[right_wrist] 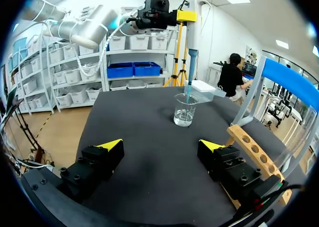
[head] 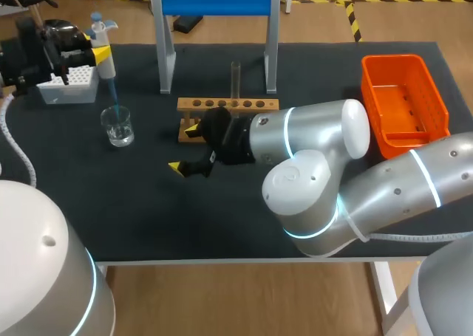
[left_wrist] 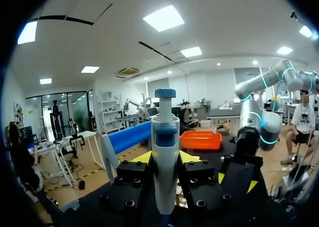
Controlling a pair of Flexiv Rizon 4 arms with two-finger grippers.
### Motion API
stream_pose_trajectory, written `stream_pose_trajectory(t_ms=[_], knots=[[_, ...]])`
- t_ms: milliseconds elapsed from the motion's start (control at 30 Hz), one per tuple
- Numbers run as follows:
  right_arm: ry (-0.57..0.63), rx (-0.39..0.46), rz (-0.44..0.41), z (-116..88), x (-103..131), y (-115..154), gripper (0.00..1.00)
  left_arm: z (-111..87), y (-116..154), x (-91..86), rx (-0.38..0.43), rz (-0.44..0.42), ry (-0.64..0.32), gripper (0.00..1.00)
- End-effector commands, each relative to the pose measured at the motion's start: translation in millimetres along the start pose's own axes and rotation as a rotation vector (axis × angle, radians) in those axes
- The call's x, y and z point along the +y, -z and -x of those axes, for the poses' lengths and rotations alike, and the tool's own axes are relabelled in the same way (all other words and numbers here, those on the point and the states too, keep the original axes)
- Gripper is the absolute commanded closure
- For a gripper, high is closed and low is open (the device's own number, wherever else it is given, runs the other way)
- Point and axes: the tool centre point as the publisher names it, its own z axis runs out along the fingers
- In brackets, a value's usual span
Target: Invert the test tube, pick up the pipette, mount the tip to pipette, aspirate from beaker and dispense into the tube, eject the tip, return the pipette, and cap with the stopper.
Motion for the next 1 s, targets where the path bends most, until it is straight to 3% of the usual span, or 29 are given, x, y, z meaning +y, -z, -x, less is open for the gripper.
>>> stream_pose_trajectory(t_ms=[33, 400, 1000], knots=[[-0.001, 0.0, -0.002, 0, 0, 0, 0.0, 5.4, -4, 7.3, 0.008, -0.007, -0.004, 1.0], [-0.001, 0.0, -0.002, 0, 0, 0, 0.0, 5.0, -3, 28.0, 0.006, -0.007, -0.006, 1.0], [-0.001, 0.0, -0.002, 0, 0, 0, 0.0, 5.9, 1, 42.7, -0.005, -0.005, -0.02, 1.0]])
